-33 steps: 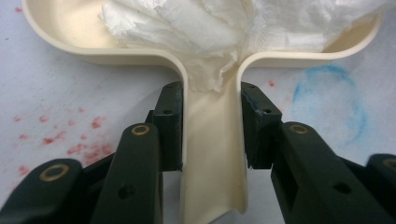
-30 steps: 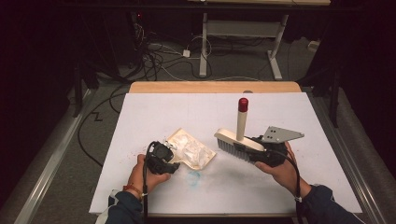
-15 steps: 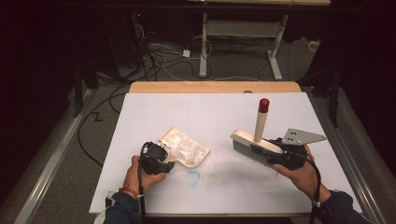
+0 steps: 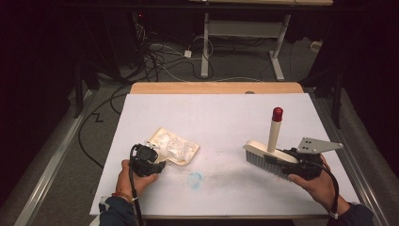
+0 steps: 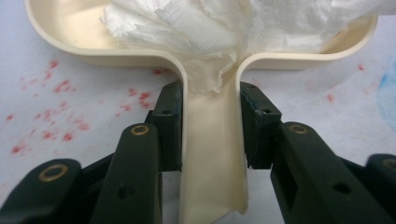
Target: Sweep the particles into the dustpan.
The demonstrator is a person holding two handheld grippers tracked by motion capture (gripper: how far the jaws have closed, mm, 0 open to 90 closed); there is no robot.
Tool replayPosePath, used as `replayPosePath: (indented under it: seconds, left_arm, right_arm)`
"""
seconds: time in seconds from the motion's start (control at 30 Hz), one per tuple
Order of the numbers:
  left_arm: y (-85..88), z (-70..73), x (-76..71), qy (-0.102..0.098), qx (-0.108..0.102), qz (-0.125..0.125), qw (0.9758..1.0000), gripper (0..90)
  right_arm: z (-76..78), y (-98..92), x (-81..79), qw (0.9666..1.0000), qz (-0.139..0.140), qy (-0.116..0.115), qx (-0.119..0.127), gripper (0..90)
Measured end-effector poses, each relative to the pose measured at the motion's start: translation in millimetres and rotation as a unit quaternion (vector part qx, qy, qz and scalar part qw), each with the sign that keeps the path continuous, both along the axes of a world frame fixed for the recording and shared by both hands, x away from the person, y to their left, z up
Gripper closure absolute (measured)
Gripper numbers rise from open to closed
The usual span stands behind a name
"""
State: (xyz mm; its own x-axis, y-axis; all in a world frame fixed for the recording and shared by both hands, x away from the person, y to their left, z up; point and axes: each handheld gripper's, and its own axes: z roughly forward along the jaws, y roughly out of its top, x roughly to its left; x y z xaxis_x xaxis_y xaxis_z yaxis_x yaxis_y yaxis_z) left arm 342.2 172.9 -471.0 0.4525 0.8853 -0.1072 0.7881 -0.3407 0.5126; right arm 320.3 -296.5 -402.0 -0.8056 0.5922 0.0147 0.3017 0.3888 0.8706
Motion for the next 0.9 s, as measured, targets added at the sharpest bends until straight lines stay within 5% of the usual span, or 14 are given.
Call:
replayPosePath:
  seconds: [0.43,0.9]
  left_arm:
    - [12.4,-2.1,0.7,-0.009,-0.005,0.032,0.9994,62.3]
    - [19.2,-4.1,3.0,-0.02,-0.006,0.068,0.9974,62.1]
  right_arm:
    - [-1.9,-11.1,-10.8,0.9986,0.005,0.046,-0.024,67.5]
    - [-9.5,-10.1,3.9,0.9962,-0.007,0.082,-0.028,67.5]
